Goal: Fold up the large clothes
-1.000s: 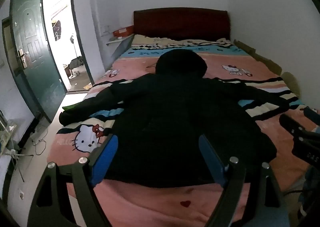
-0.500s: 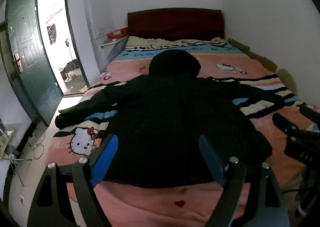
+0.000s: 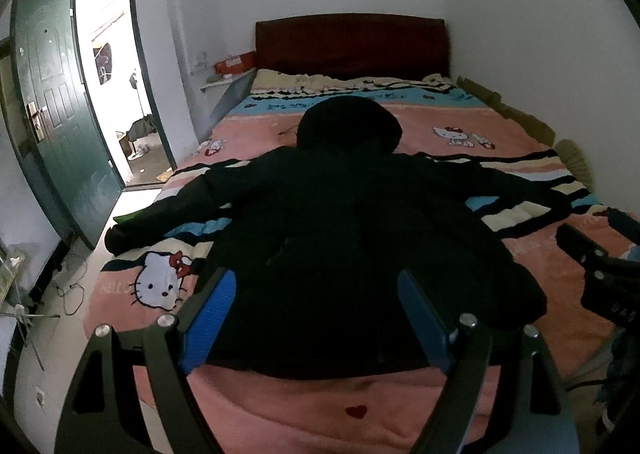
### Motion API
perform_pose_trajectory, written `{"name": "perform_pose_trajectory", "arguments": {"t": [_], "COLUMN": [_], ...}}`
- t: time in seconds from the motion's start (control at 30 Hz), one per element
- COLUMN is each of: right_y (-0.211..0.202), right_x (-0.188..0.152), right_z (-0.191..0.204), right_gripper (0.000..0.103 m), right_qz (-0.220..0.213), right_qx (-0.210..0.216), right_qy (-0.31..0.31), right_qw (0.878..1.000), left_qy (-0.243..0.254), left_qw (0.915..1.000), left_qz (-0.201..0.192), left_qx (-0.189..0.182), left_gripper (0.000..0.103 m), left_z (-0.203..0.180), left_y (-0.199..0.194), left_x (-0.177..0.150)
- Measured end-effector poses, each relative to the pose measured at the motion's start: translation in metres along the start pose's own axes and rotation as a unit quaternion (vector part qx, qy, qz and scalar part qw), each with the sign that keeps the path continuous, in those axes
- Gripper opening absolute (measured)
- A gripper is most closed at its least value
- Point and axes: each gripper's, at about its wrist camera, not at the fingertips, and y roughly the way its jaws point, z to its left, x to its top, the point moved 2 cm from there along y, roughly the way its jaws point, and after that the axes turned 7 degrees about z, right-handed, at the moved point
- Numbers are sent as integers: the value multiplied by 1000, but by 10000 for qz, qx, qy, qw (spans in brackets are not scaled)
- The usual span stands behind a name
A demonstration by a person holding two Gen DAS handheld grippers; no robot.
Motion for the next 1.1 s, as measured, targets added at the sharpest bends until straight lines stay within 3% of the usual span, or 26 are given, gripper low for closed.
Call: {"name": "perform_pose_trajectory", "arguments": {"t": [0.77, 1.1], "right_y": [36, 58], "right_x": [16, 23], "right_z": [21, 40], "right_gripper": [102, 102], "right_qz": [252, 396], "right_qx": [-326, -333], "right_qy": [19, -103], "right_qw": [9991, 9986], "left_qy": [142, 33], "left_qw": [9991, 9994], "left_qz": [177, 283], "left_qx": [-345, -215], "left_gripper": [83, 83], "left_z": [20, 36], "left_y": [54, 81], "left_x": [3, 4]}}
